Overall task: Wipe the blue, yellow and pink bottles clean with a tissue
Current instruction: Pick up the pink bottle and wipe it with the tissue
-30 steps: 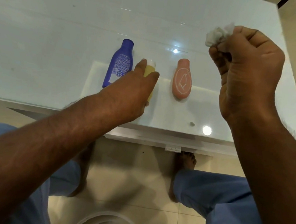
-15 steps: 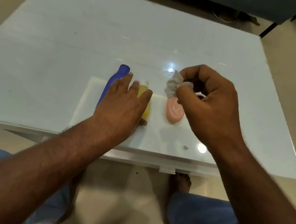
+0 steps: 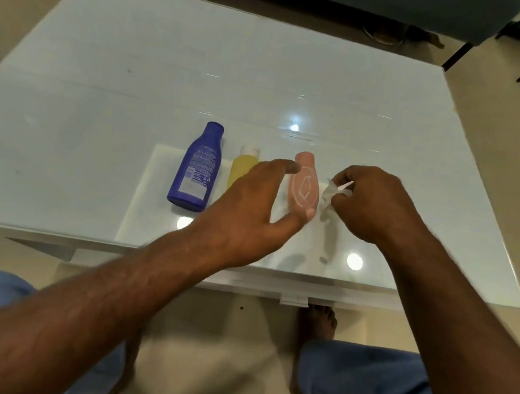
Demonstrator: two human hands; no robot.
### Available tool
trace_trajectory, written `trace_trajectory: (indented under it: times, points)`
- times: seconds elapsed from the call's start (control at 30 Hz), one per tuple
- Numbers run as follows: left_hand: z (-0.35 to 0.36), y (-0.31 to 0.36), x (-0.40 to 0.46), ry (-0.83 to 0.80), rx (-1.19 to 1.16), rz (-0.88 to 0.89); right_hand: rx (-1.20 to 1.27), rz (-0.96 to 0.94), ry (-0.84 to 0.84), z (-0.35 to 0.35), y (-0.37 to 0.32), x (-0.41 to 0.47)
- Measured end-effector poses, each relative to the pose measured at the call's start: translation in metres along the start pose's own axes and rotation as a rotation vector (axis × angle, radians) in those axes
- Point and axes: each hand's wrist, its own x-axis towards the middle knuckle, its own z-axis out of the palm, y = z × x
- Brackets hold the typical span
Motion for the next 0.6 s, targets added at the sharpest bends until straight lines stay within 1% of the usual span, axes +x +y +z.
trace_trajectory:
  times: [0.1, 0.2, 0.33, 0.43, 0.6]
  points:
    - [0.005, 0.002, 0.003, -0.1, -0.123, -0.1, -0.063, 0.008, -0.13, 0.003, -0.005, 0.0]
    - [0.003, 0.002, 0.005, -0.17, -0.187, -0.171, -0.094, -0.026, -0.19, 0.002, -0.01, -0.002]
    - [0.0, 0.005, 0.004, -0.22, -0.259, -0.192, -0.096, -0.074, -0.236, 0.003, -0.015, -0.007]
    - [-0.002, 0.004, 0.006, -0.193, -0.303, -0.195, -0.078, -0.075, -0.223, 0.004, -0.014, -0.007]
    - [-0.006, 0.003, 0.01, -0.065, -0.446, -0.283, -0.024, -0.078, -0.172, 0.005, -0.011, -0.009]
